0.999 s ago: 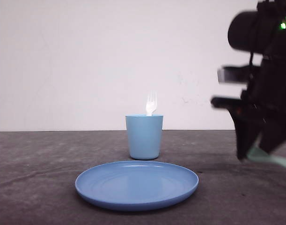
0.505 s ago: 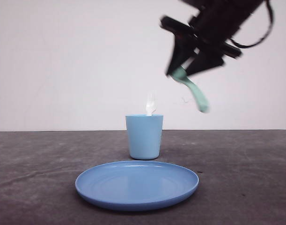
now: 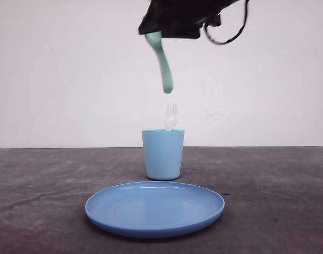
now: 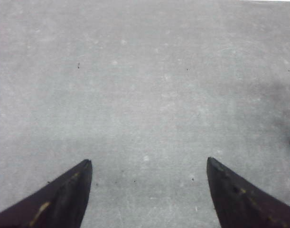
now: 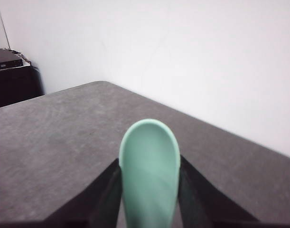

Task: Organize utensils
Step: 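Lift the green spoon with the right gripper over the blue cup, then lower the spoon into the cup beside the fork and release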

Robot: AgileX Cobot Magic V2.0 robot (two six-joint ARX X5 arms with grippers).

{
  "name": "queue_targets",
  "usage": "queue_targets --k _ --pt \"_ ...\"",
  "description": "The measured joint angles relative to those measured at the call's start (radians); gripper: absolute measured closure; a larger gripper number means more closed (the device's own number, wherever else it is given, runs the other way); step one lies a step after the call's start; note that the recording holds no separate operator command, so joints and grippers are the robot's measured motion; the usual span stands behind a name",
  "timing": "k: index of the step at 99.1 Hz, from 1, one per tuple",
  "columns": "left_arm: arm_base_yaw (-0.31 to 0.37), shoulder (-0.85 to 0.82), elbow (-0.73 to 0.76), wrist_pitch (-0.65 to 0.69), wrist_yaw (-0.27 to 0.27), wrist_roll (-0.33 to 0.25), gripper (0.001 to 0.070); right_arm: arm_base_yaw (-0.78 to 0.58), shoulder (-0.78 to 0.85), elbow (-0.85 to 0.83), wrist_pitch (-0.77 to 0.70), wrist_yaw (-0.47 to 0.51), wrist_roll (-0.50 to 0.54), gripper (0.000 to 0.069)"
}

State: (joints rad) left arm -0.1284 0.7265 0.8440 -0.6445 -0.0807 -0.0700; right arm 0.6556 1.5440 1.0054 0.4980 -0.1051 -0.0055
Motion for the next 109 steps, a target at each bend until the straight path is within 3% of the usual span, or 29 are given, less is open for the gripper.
queue_targets --k 28,58,96,109 --pt "0.0 0.0 0.0 -0.002 0.0 0.0 0.024 0.0 0.143 0.0 0.143 0.001 -0.072 0.0532" --pt "0.0 0.0 0.0 -0.002 0.0 0.02 0.024 -0.003 0.277 0.0 0.131 0.001 -0.077 0.0532" --pt "0.0 0.0 0.0 -0.002 0.0 0.026 0.024 -0.009 0.309 0.0 0.06 0.004 -0.077 0.0531" --pt "0.0 0.0 0.0 -0.002 0.0 0.026 0.024 -0.016 0.309 0.0 0.039 0.004 -0.077 0.049"
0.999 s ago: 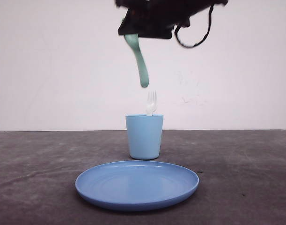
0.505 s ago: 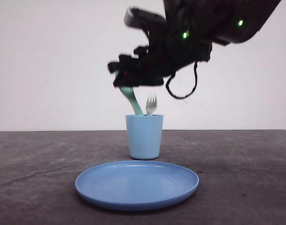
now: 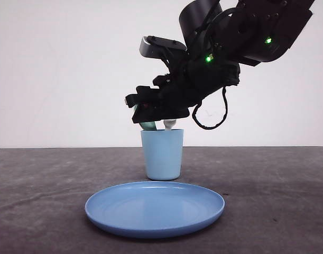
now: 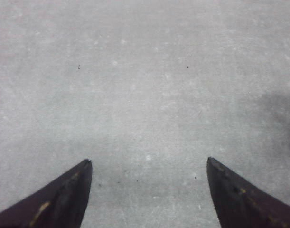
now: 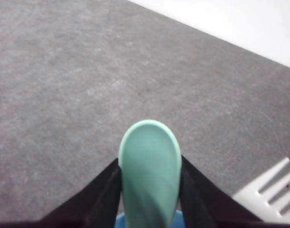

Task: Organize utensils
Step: 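Lower the spoon into the cup beside the fork and release, then move the right gripper to the cup rim and grasp the cup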

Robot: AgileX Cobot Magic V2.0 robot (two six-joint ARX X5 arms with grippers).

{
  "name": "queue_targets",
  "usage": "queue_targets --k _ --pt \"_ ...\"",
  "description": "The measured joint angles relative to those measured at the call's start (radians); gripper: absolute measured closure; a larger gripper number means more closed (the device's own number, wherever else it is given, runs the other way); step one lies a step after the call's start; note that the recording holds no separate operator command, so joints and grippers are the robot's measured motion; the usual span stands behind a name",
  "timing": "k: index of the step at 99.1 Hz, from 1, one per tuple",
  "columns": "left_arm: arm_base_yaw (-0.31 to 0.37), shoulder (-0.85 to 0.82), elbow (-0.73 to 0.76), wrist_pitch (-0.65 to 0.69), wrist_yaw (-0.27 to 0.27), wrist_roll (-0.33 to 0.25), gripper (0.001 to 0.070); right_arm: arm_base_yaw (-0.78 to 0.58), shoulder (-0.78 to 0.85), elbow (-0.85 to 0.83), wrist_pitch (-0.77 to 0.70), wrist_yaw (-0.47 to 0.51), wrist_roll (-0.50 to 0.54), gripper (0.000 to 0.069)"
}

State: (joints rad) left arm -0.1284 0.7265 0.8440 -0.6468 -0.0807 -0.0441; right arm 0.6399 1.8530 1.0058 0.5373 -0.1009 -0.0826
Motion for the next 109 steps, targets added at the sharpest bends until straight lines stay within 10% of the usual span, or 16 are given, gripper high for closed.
queue_targets --k 37,72,109 --pt "0.0 0.0 0.0 0.0 0.0 0.0 0.024 -0.002 -0.001 0.0 -0.003 0.0 0.0 0.0215" --pt "0.0 0.0 0.0 0.0 0.0 0.0 0.024 -0.002 -0.227 0.003 -0.117 0.0 0.0 0.0199" --pt "0.0 0.0 0.0 0.0 0.0 0.0 0.024 -0.031 -0.612 0.007 -0.631 0.076 0.004 0.0199"
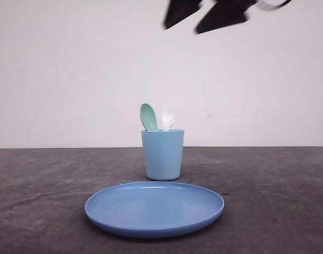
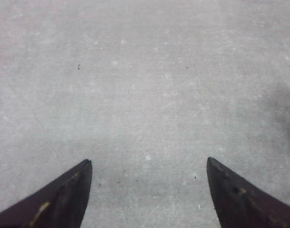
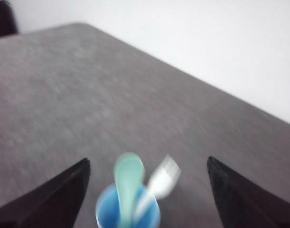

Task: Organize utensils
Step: 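Move the right gripper to the cup rim and grasp the cup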

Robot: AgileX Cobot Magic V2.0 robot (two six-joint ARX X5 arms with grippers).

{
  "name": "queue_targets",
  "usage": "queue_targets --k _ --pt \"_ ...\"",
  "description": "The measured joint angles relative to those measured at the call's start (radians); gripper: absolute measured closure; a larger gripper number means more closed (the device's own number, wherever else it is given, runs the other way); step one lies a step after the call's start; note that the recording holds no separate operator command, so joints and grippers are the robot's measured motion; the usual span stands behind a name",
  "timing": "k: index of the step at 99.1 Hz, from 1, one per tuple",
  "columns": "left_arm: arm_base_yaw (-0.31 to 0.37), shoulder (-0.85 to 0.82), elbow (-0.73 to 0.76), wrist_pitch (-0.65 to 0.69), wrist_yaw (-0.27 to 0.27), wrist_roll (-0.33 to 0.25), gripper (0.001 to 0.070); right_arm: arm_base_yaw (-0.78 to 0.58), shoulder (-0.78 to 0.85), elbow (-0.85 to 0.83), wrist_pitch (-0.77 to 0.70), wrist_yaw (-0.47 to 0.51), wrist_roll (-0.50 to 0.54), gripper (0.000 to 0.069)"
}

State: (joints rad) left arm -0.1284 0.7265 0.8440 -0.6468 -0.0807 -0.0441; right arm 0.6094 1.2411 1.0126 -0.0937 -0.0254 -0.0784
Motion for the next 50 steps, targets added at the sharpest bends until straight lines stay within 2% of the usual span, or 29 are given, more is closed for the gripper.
queue_targets --k 16,22,37,50 --pt "0.0 0.0 0.0 0.0 0.0 0.0 0.024 -0.062 -0.096 0.0 -0.251 0.002 0.027 0.0198" --pt "0.0 0.0 0.0 0.0 0.0 0.0 0.024 -0.085 -0.108 -0.001 -0.311 -0.005 0.037 0.0179" --pt "0.0 0.0 0.0 0.0 0.0 0.0 0.024 -0.119 -0.112 -0.062 -0.336 -0.037 0.057 0.0031" --pt "0.0 0.0 0.0 0.0 0.0 0.0 0.024 -0.119 -0.102 -0.163 -0.287 -0.063 0.077 0.0011"
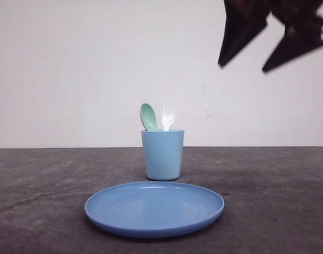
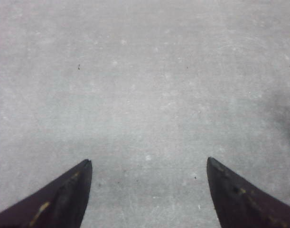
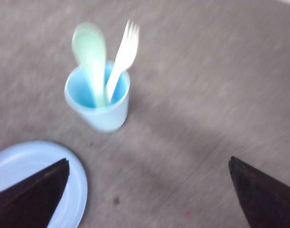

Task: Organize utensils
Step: 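Move the right gripper to the cup rim and grasp the cup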

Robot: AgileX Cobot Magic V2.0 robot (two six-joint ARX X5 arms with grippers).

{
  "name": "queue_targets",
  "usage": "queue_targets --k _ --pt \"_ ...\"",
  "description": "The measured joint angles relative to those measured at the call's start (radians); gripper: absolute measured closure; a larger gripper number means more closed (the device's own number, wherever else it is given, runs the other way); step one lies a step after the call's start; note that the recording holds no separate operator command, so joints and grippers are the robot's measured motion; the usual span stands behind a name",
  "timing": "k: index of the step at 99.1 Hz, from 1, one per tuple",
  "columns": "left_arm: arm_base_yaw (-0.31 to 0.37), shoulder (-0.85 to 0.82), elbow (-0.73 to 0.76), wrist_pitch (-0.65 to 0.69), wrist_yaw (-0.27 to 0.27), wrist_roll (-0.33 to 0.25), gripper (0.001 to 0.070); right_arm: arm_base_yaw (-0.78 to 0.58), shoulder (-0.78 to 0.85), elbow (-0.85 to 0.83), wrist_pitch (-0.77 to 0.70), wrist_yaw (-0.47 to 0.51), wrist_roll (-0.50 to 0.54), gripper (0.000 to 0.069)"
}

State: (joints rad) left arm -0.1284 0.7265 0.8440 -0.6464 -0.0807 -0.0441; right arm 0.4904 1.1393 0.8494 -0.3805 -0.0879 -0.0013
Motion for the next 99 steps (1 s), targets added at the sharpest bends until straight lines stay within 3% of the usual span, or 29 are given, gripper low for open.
queue_targets --k 20,59,99 --pt "0.0 0.0 0.0 0.0 0.0 0.0 0.024 0.0 0.079 -0.127 0.168 -0.026 0.046 0.001" --pt "0.0 0.0 0.0 0.0 0.0 0.0 0.024 0.037 0.372 -0.119 0.531 -0.12 0.081 0.001" --pt "0.0 0.0 0.0 0.0 0.0 0.0 0.024 0.069 0.591 0.094 0.565 -0.155 0.084 0.001"
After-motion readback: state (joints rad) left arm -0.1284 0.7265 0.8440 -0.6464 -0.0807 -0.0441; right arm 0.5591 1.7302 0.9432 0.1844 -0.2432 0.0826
